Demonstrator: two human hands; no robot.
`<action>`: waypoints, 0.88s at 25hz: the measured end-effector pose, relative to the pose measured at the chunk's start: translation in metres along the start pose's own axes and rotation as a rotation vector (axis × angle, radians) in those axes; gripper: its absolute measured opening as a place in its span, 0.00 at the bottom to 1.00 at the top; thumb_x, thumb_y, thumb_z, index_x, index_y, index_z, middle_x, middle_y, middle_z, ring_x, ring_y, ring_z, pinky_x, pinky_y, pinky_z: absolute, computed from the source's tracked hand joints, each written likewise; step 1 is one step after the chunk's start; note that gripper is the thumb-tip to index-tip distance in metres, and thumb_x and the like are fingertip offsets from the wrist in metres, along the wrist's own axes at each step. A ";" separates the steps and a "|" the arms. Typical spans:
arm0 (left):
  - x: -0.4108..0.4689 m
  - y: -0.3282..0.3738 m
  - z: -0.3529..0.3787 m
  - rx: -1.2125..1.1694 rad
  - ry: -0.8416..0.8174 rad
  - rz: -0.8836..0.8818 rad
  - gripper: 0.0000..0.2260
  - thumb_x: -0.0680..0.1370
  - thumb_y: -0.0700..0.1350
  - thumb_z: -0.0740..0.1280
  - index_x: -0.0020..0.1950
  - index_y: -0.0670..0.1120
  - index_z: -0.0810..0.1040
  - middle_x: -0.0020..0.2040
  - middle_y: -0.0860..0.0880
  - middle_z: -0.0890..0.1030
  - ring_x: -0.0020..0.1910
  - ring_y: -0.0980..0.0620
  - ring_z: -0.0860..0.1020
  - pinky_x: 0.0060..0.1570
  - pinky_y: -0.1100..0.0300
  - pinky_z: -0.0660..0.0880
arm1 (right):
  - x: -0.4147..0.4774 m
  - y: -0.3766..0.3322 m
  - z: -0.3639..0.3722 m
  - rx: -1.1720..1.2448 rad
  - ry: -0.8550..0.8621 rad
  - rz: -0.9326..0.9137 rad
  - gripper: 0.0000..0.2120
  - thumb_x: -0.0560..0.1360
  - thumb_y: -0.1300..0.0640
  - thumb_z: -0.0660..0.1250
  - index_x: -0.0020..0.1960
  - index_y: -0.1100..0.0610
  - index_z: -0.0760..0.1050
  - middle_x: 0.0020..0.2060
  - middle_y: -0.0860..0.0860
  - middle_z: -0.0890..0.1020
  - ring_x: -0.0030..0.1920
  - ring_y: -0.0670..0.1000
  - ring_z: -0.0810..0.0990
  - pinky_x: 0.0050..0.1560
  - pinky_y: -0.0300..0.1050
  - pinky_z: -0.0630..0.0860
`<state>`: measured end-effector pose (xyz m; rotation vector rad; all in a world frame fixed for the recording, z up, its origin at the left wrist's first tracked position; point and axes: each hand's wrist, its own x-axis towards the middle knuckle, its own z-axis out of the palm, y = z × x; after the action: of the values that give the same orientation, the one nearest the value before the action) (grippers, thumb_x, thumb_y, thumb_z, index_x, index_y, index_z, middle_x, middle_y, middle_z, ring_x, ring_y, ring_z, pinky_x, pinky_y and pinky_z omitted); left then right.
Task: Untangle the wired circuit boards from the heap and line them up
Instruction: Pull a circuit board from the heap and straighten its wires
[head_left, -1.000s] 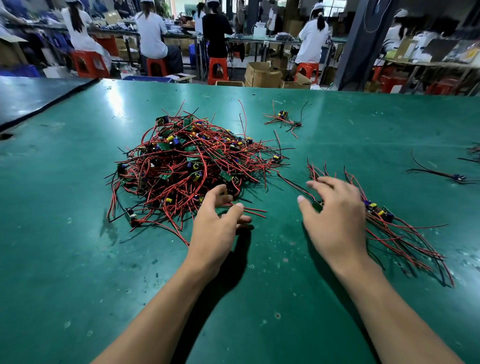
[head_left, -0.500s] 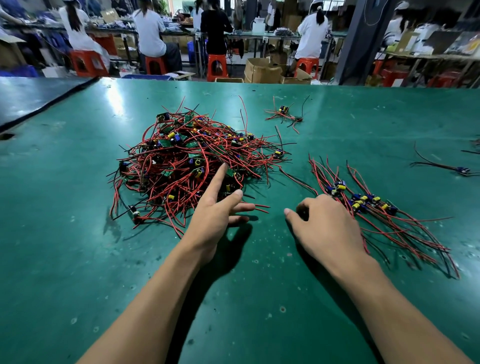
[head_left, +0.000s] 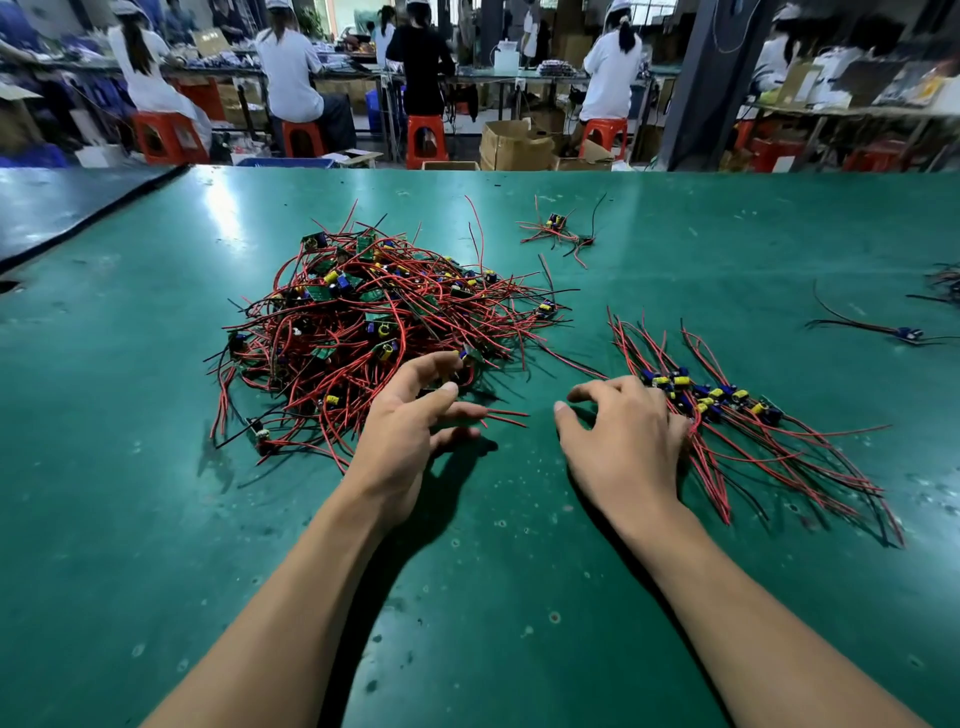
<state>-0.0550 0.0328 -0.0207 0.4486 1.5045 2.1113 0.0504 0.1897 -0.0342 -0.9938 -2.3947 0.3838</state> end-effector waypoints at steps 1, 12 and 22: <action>0.000 0.000 0.001 -0.006 0.013 -0.015 0.12 0.81 0.36 0.61 0.61 0.47 0.77 0.53 0.41 0.80 0.40 0.48 0.83 0.39 0.53 0.80 | -0.002 -0.002 0.001 0.024 0.017 -0.066 0.11 0.77 0.44 0.66 0.54 0.47 0.82 0.55 0.49 0.79 0.59 0.54 0.72 0.58 0.51 0.60; -0.005 -0.002 0.007 0.251 -0.148 0.063 0.22 0.79 0.30 0.61 0.68 0.49 0.72 0.67 0.61 0.73 0.48 0.49 0.83 0.48 0.51 0.74 | -0.002 -0.005 0.002 0.446 -0.171 -0.311 0.04 0.75 0.54 0.73 0.48 0.53 0.84 0.44 0.46 0.82 0.44 0.44 0.79 0.50 0.41 0.76; -0.008 0.000 0.010 0.225 0.165 0.084 0.08 0.78 0.31 0.62 0.48 0.39 0.79 0.35 0.44 0.79 0.28 0.53 0.78 0.26 0.60 0.75 | 0.015 -0.049 0.029 0.226 -0.148 -0.374 0.22 0.76 0.48 0.69 0.69 0.48 0.74 0.58 0.49 0.75 0.53 0.57 0.80 0.51 0.51 0.77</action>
<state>-0.0427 0.0358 -0.0167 0.4324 1.8592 2.0945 -0.0026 0.1643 -0.0313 -0.4179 -2.5289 0.5864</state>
